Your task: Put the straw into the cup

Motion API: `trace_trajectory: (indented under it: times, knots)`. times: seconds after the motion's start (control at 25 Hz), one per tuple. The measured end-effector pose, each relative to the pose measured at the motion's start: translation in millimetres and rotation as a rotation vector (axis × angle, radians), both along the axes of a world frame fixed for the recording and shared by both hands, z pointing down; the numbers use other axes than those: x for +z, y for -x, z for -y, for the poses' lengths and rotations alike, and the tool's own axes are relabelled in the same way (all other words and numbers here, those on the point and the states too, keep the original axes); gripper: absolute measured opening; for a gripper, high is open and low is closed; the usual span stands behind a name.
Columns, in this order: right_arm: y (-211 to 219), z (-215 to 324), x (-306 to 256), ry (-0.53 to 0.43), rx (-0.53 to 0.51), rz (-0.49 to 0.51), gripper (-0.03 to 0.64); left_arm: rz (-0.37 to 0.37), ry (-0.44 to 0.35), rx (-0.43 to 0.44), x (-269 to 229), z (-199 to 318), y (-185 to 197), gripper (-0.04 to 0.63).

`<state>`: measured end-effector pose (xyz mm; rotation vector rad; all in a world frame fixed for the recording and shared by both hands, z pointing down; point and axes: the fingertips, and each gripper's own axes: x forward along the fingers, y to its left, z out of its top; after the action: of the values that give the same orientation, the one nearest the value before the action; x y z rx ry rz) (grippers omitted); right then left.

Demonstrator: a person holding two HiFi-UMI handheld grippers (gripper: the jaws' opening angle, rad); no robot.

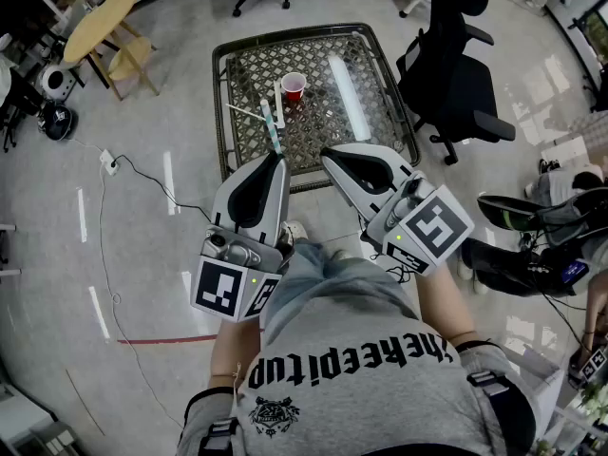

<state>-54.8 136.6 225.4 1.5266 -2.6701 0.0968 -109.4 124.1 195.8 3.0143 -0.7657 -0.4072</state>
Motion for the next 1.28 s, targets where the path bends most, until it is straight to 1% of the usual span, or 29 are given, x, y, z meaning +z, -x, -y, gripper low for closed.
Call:
trace_trajectory:
  times: [0.4, 0.6, 0.84, 1.0, 1.28]
  knots:
    - [-10, 13, -4, 0.002, -0.002, -0.006, 0.008, -0.003, 0.005, 0.000, -4, 13, -11, 0.046]
    - [-4, 22, -5, 0.008, 0.015, 0.010, 0.009, -0.005, 0.012, 0.003, -5, 23, -4, 0.046]
    - [-6, 46, -1, 0.010, 0.040, 0.004, 0.009, -0.006, 0.014, 0.024, 0, 48, -7, 0.046]
    - [-14, 71, -2, 0.002, 0.068, 0.000, 0.011, -0.004, 0.015, 0.040, -2, 72, -13, 0.046]
    - [-13, 108, 3, 0.010, 0.095, -0.012, 0.011, -0.004, 0.012, 0.075, 2, 111, -14, 0.046]
